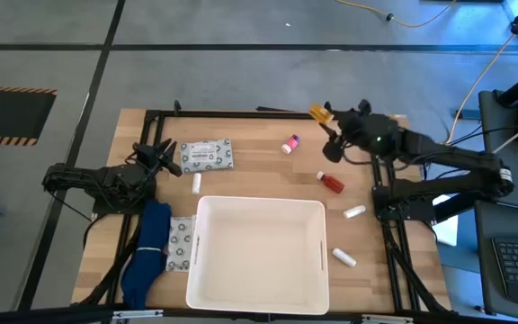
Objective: Pick & place medical supplies in basket/bin
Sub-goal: Put the orange pill bottle into the white bin
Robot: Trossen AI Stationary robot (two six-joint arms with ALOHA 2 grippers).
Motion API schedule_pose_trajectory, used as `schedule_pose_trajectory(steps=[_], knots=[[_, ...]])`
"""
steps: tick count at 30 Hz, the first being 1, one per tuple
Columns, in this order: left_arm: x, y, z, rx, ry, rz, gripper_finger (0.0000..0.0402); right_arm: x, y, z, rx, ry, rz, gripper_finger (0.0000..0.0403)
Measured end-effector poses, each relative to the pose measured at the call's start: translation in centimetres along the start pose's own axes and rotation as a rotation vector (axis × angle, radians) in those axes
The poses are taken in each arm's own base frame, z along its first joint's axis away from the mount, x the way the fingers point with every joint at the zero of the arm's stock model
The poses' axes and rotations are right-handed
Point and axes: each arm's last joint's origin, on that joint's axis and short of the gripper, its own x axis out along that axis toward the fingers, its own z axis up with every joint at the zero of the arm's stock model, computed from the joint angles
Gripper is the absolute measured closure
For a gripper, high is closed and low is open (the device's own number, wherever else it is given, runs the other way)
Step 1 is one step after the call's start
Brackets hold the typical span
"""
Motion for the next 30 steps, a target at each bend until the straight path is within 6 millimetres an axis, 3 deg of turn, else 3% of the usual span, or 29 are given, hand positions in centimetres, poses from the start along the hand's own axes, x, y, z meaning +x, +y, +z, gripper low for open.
schedule_pose_trajectory(steps=[6,13,18,23,30], knots=[[0.0,0.0,0.0,0.157,0.0,0.0,0.0304,-1.5,0.9,4.9,-0.06,-0.02,0.137,0.0201],[0.0,0.0,0.0,0.208,0.0,-0.003,0.0304,-1.3,5.8,9.2,-0.142,0.095,0.301,0.0198],[0.0,0.0,0.0,0.207,0.0,-0.004,0.0304,-1.0,10.2,10.6,-0.194,0.255,0.377,0.0197],[0.0,0.0,0.0,0.207,0.0,-0.004,0.0304,-2.2,14.1,11.9,-0.217,0.363,0.442,0.0197],[0.0,0.0,0.0,0.207,0.0,-0.005,0.0304,-4.0,18.3,13.6,-0.058,0.481,0.609,0.0197]])
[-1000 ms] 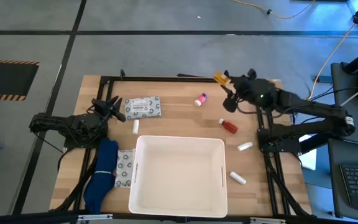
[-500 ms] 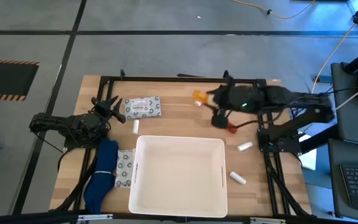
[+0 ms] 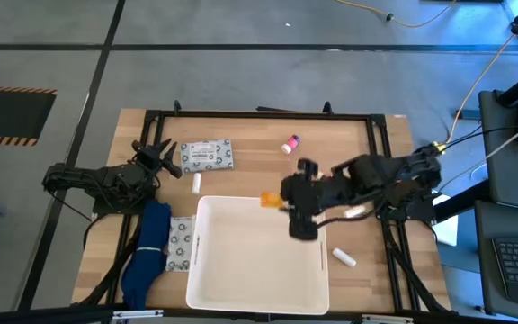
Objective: Pick & place medical supplies in basket/bin
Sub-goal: Put the orange pill bottle into the white bin
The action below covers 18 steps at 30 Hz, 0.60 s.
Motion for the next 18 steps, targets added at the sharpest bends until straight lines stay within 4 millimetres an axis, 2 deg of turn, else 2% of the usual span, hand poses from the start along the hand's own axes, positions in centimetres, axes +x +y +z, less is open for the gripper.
schedule_pose_trajectory(steps=[4,9,13,18], knots=[[0.0,0.0,0.0,0.0,0.0,0.0,0.0304,1.5,1.5,-0.5,0.071,0.151,0.043,0.0196],[0.0,0.0,0.0,-0.001,0.0,0.0,0.0304,4.3,2.8,-1.7,0.125,0.393,0.097,0.0196],[0.0,0.0,0.0,0.0,0.0,0.0,0.0304,6.5,3.9,-2.1,0.129,0.503,0.2,0.0196],[0.0,0.0,0.0,0.0,0.0,0.0,0.0304,9.2,4.6,-2.5,0.088,0.591,0.224,0.0196]])
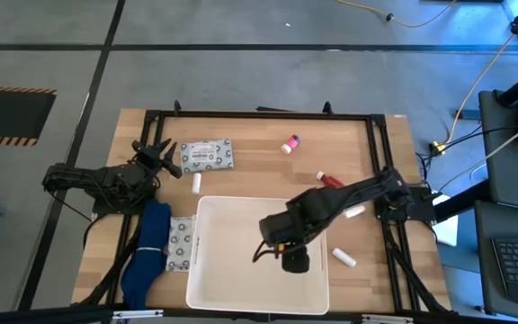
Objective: Pick & place medical supplies in basket/bin
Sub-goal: Put the orange pill bottle into the white bin
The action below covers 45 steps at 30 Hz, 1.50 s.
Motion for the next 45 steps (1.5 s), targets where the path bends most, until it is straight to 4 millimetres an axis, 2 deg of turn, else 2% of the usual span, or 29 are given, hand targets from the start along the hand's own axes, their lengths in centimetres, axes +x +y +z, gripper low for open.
schedule_pose_trajectory(steps=[8,13,20,28,33,40,45], knots=[[0.0,0.0,0.0,0.0,0.0,0.0,0.0304,5.1,-0.7,2.4,0.056,0.178,0.074,0.0196],[0.0,0.0,0.0,0.001,0.0,0.0,0.0304,8.5,-0.9,3.4,0.077,0.251,0.049,0.0196],[0.0,0.0,0.0,-0.002,0.0,0.0,0.0304,12.2,-1.8,4.5,0.191,0.325,0.003,0.0196],[0.0,0.0,0.0,-0.003,0.0,0.0,0.0304,14.1,-2.8,5.3,0.259,0.407,0.064,0.0196],[0.0,0.0,0.0,-0.003,0.0,0.0,0.0304,14.6,-2.8,5.3,0.25,0.453,0.137,0.0196],[0.0,0.0,0.0,0.0,0.0,0.0,0.0304,14.7,-2.2,5.0,0.24,0.459,0.133,0.0196],[0.0,0.0,0.0,0.001,0.0,0.0,0.0304,14.8,-2.4,5.1,0.239,0.441,0.1,0.0196]])
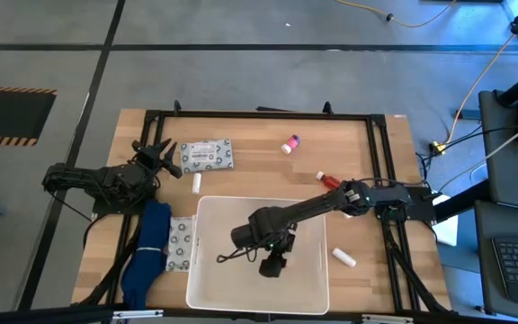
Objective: Pick & place medical supplies in basket/bin
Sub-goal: Put the orange pill bottle into the white bin
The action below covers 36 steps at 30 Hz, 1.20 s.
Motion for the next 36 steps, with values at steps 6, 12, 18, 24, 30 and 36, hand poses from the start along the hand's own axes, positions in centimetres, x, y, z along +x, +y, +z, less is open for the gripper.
schedule_pose_trajectory(steps=[6,12,18,24,30,36], knots=[[0.0,0.0,0.0,0.0,0.0,0.0,0.0304,0.1,-0.4,0.2,0.007,-0.005,-0.015,0.0196],[0.0,0.0,0.0,-0.002,0.0,0.0,0.0304,2.5,-2.3,0.6,0.052,0.098,-0.065,0.0196],[0.0,0.0,0.0,-0.001,0.0,0.0,0.0304,3.6,-3.4,0.6,0.095,0.179,-0.049,0.0196],[0.0,0.0,0.0,-0.001,0.0,0.0,0.0304,3.2,-3.2,0.9,0.032,0.167,-0.019,0.0196],[0.0,0.0,0.0,-0.001,0.0,0.0,0.0304,2.7,-2.9,1.1,-0.019,0.128,-0.007,0.0196],[0.0,0.0,0.0,-0.001,0.0,0.0,0.0304,2.5,-3.3,1.3,-0.018,0.131,-0.004,0.0196]])
